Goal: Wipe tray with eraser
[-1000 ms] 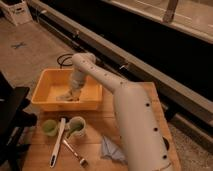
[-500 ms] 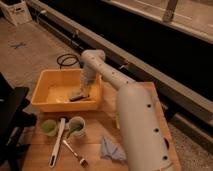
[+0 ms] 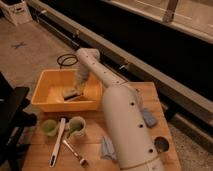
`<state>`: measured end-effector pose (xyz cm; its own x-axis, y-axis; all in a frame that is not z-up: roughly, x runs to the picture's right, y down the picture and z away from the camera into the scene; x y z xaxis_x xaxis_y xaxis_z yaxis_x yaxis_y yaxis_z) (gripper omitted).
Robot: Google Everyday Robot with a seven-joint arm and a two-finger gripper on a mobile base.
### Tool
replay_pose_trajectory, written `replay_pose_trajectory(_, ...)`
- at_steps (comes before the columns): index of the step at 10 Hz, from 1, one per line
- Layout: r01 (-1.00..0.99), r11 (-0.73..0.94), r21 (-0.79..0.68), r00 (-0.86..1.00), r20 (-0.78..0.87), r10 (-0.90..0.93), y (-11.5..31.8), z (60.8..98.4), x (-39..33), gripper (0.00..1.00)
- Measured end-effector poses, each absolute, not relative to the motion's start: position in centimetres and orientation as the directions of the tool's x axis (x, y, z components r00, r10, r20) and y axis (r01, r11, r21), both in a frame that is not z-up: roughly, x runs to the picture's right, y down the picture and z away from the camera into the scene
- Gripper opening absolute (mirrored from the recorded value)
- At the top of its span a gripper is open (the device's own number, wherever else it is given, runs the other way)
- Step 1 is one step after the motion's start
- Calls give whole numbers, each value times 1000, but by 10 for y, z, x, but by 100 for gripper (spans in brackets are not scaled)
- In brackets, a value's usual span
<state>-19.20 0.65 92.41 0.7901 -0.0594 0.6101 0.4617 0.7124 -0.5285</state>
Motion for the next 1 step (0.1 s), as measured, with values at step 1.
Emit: replay_pose_trajectory(1,473,711,-520,773,632,-53,8,919,-205,0)
